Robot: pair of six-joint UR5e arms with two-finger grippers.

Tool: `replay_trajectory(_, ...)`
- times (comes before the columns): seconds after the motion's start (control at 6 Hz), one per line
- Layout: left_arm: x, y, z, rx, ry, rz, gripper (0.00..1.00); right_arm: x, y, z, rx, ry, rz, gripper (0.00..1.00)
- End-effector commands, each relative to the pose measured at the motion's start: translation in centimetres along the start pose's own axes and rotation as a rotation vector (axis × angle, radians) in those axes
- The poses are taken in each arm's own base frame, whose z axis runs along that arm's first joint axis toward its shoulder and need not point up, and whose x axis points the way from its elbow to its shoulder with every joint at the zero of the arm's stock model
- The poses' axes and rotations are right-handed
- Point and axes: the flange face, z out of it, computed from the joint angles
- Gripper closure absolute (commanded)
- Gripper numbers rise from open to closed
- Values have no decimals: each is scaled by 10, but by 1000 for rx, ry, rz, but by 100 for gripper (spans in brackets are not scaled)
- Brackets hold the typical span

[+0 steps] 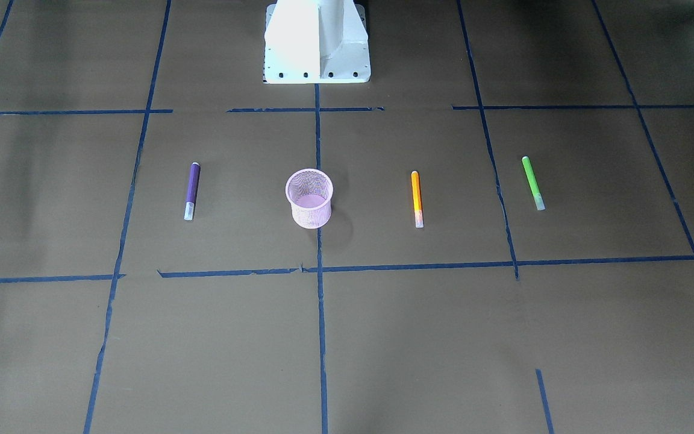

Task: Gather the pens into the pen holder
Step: 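Carry the yellow marker over the pink cup and lower it in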

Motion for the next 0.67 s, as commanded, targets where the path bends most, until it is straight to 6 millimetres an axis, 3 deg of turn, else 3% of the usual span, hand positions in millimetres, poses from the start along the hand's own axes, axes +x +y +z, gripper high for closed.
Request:
replay_trajectory(0.0, 48, -16, 41, -8, 38, -58, 0, -113, -22, 17, 88, -45, 38, 100)
replay_trajectory(0.17, 64, -17, 59, -41, 49, -61, 0, -171, -28, 35, 149, -52, 66, 100)
replay_trajectory(0.33, 59, -16, 72, -65, 48, -70, 0, -236, -25, 64, 208, -62, 98, 100)
replay_trajectory(0.5, 61, -22, 72, -60, 50, -66, 0, -289, -13, 87, 257, -34, 129, 100)
